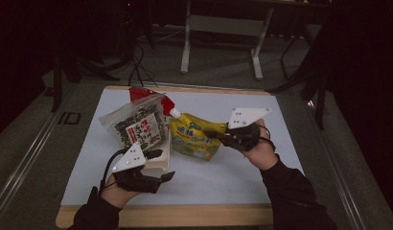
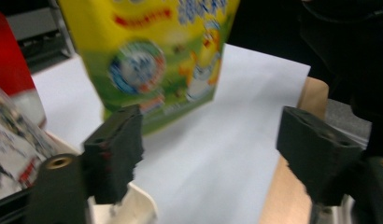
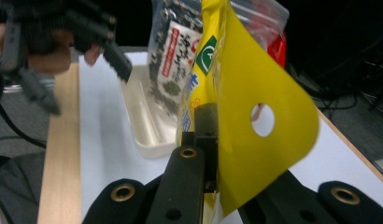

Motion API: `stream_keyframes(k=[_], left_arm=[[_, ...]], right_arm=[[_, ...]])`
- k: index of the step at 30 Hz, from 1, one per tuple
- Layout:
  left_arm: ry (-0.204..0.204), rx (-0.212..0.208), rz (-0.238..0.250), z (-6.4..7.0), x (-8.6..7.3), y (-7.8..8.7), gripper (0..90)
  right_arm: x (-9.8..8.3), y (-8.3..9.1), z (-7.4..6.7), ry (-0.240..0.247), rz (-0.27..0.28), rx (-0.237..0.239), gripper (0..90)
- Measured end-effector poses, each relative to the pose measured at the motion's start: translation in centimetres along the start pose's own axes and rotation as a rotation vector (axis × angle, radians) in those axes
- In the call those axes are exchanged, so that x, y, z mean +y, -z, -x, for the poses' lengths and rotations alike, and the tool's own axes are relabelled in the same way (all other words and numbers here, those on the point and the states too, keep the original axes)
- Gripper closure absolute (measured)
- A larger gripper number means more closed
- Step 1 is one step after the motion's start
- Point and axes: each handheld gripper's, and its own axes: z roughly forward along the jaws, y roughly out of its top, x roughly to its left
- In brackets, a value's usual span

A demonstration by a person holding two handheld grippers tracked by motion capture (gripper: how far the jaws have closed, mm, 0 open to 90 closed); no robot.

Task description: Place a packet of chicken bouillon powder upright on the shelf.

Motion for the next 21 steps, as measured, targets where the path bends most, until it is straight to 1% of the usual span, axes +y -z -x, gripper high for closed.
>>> stream_keyframes(k=[1, 2, 3, 4, 6, 8, 10, 12, 13, 14, 15, 17, 18, 19, 21], left_arm=[[0.001, -0.009, -0.012, 0.2, -0.3, 0.0, 20.2], [0.007, -0.003, -0.016, 0.4, -0.6, 0.0, 17.3], [0.007, -0.003, -0.016, 0.4, -0.6, 0.0, 16.5], [0.016, -0.002, -0.023, 0.7, -1.3, 0.1, 15.5], [0.034, -0.006, -0.028, 1.0, -2.0, -0.1, 14.2], [0.028, 0.002, -0.051, 1.5, -2.7, -0.4, 8.9], [0.03, -0.006, -0.077, 2.0, -3.5, -1.0, 1.8], [0.043, -0.018, -0.086, 2.4, -4.3, -1.5, 1.8], [0.043, -0.018, -0.086, 2.4, -4.3, -1.5, 1.8], [0.055, -0.031, -0.088, 2.6, -4.7, -1.7, 1.8], [0.052, -0.031, -0.089, 3.1, -5.3, -2.1, 1.7], [0.042, -0.034, -0.109, 3.6, -5.9, -2.6, 1.8], [0.042, -0.034, -0.109, 3.6, -5.9, -2.6, 1.7], [0.039, -0.045, -0.121, 4.0, -6.3, -3.0, 1.7], [0.04, -0.044, -0.123, 4.1, -6.5, -3.1, 1.7]], right_arm=[[0.2, -0.2, 0.1, -0.002, 0.006, 0.01, 90.0], [0.4, -0.3, 0.1, 0.001, 0.012, 0.015, 90.0], [0.4, -0.3, 0.1, 0.001, 0.012, 0.015, 90.0], [0.8, -0.7, 0.2, 0.005, 0.022, 0.033, 90.0], [1.2, -1.2, 0.1, 0.011, 0.028, 0.042, 90.0], [1.7, -1.6, 0.0, 0.024, 0.037, 0.049, 90.0], [2.0, -2.2, 0.1, 0.032, 0.045, 0.069, 90.0], [2.4, -2.8, 0.1, 0.034, 0.055, 0.093, 90.0], [2.4, -2.8, 0.1, 0.034, 0.055, 0.093, 90.0], [2.6, -3.1, 0.1, 0.04, 0.062, 0.102, 90.0], [3.0, -3.8, 0.0, 0.046, 0.071, 0.13, 90.0], [3.4, -4.5, -0.1, 0.055, 0.079, 0.151, 90.0], [3.6, -4.9, -0.2, 0.063, 0.084, 0.16, 90.0], [3.7, -5.3, -0.2, 0.062, 0.086, 0.169, 90.0], [4.0, -6.1, -0.4, 0.065, 0.088, 0.191, 90.0]])
